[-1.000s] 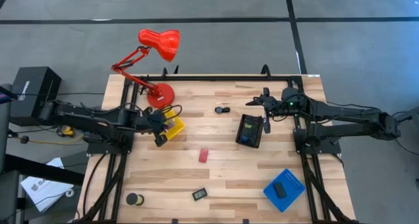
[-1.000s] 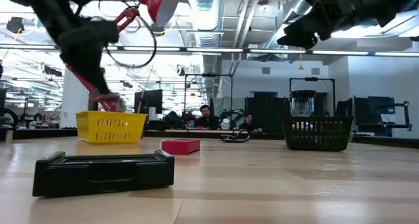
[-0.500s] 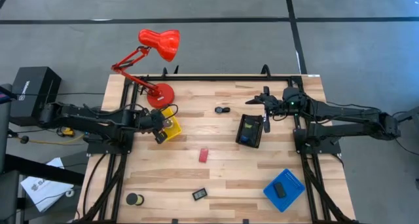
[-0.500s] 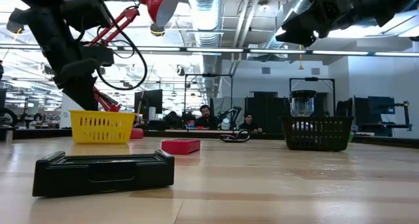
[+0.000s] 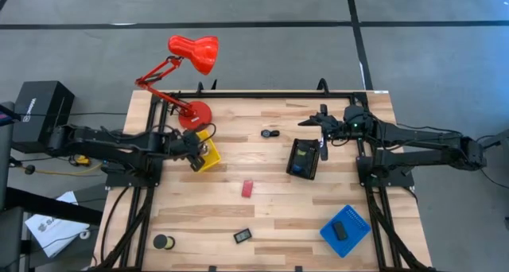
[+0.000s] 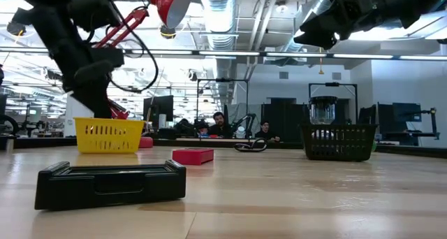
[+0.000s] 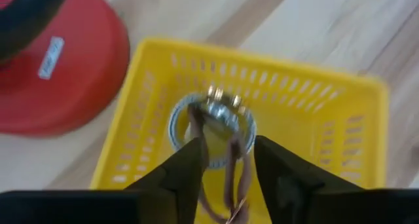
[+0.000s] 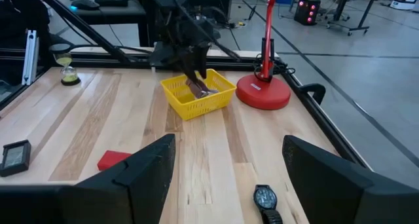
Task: Pick & Place Office items
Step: Put the black digital timer into the blue bin
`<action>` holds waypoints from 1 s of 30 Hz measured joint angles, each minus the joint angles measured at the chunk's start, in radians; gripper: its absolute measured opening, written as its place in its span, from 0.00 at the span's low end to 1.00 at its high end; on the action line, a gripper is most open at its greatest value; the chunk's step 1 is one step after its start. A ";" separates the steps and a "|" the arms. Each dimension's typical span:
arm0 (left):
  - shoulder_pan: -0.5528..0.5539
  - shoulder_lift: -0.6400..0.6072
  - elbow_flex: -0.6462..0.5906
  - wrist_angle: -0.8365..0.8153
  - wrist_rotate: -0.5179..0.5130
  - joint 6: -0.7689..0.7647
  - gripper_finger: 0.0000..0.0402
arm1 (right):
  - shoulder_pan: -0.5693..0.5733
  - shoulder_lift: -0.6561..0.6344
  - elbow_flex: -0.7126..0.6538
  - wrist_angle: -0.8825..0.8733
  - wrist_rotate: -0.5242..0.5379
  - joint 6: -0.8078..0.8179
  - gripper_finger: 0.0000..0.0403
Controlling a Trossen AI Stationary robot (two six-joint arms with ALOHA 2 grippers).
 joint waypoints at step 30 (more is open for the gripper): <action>-0.100 0.000 0.071 0.445 -0.002 0.190 0.29 | 0.001 0.000 0.000 0.017 0.000 0.000 0.68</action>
